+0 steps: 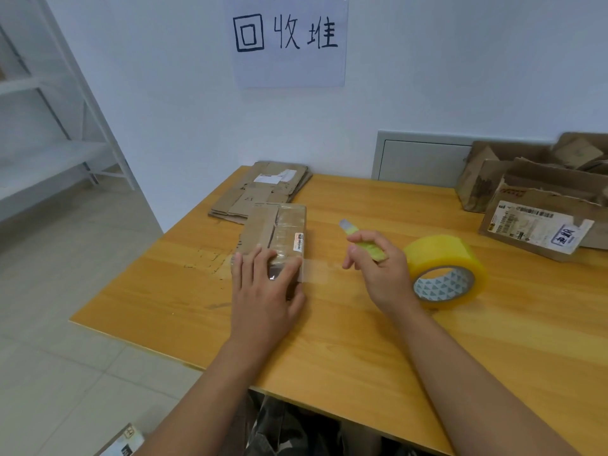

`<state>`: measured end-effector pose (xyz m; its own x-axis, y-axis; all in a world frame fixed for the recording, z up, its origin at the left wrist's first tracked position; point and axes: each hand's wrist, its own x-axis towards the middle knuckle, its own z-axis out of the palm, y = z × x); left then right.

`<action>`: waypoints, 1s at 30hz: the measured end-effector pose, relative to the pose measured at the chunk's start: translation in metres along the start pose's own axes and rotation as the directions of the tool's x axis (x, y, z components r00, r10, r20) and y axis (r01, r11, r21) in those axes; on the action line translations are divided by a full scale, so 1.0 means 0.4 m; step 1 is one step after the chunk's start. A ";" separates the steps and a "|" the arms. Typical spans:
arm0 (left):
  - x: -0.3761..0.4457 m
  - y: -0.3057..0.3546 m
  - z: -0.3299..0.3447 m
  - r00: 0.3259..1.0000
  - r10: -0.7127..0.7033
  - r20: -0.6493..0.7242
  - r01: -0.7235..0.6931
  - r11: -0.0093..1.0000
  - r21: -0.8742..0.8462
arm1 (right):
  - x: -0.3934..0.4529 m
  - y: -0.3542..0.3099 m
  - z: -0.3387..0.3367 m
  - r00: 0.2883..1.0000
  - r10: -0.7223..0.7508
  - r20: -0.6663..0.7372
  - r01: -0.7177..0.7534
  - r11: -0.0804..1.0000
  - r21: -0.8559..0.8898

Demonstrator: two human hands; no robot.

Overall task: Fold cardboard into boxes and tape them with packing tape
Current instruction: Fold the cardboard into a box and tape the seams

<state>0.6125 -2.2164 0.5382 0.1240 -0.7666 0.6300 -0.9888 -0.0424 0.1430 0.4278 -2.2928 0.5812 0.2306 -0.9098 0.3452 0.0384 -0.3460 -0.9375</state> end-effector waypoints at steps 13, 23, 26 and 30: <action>0.006 -0.005 0.002 0.999 0.008 0.033 -0.012 0.993 0.115 | -0.005 -0.007 -0.033 0.973 0.041 0.228 -0.055 0.997 0.059; 0.020 0.006 0.004 0.994 0.105 -0.017 -0.099 0.971 0.217 | -0.005 -0.011 -0.048 0.962 0.038 0.269 -0.031 0.999 -0.029; 0.026 0.000 0.002 0.989 0.146 -0.021 -0.137 0.959 0.249 | -0.004 -0.008 -0.047 0.954 0.059 0.293 -0.052 0.998 -0.030; 0.030 -0.014 0.003 0.978 0.207 0.000 -0.199 0.942 0.272 | -0.003 0.006 -0.046 0.933 0.082 0.351 -0.082 0.997 -0.015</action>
<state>0.6193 -2.2259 0.5441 -0.0831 -0.7585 0.6463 -0.9782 -0.0616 -0.1981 0.4098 -2.2968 0.5794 0.5595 -0.7965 0.2293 0.0048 -0.2736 -0.9618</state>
